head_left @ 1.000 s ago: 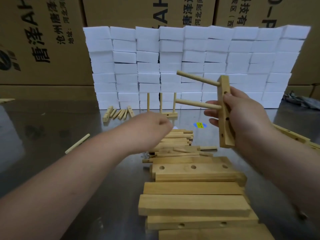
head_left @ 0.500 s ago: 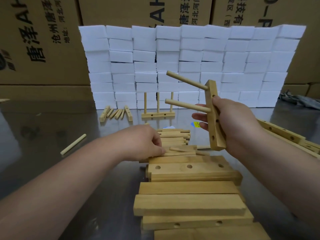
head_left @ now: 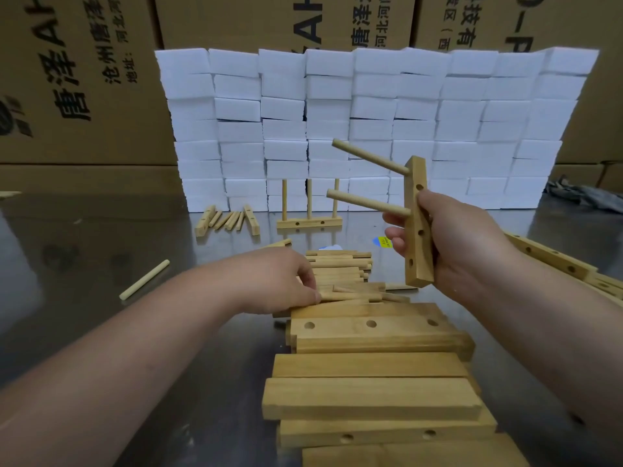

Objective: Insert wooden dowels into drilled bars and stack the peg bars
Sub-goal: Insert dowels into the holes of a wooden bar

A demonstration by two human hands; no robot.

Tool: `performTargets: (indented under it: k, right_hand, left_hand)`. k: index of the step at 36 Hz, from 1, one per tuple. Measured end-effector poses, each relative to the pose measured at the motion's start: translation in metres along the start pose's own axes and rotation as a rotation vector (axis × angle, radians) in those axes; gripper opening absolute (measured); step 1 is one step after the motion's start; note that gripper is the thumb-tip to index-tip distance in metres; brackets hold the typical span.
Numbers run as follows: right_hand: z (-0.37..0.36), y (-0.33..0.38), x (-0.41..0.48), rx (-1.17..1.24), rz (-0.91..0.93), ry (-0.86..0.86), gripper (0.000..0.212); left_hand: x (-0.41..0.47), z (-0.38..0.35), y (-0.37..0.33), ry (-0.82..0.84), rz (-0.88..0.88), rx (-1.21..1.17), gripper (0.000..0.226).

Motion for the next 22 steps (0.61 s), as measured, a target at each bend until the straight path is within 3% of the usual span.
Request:
performTargets:
  k: [22]
  right_hand:
    - [-0.0033,-0.0016,-0.0018,0.035,-0.024,0.023,0.016]
  left_hand:
    - [-0.0032,0.0001,0.0001,0.036,0.018,-0.114,0.019]
Point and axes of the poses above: each hand's wrist, its own x-axis towards the middle knuckle, its own z-axis out of the back of the hand, y = z × x, the point moved 6 cm from there along x, towards the middle knuckle, and after that the axes turned 2 degrees about z, right-handed, at the moved point
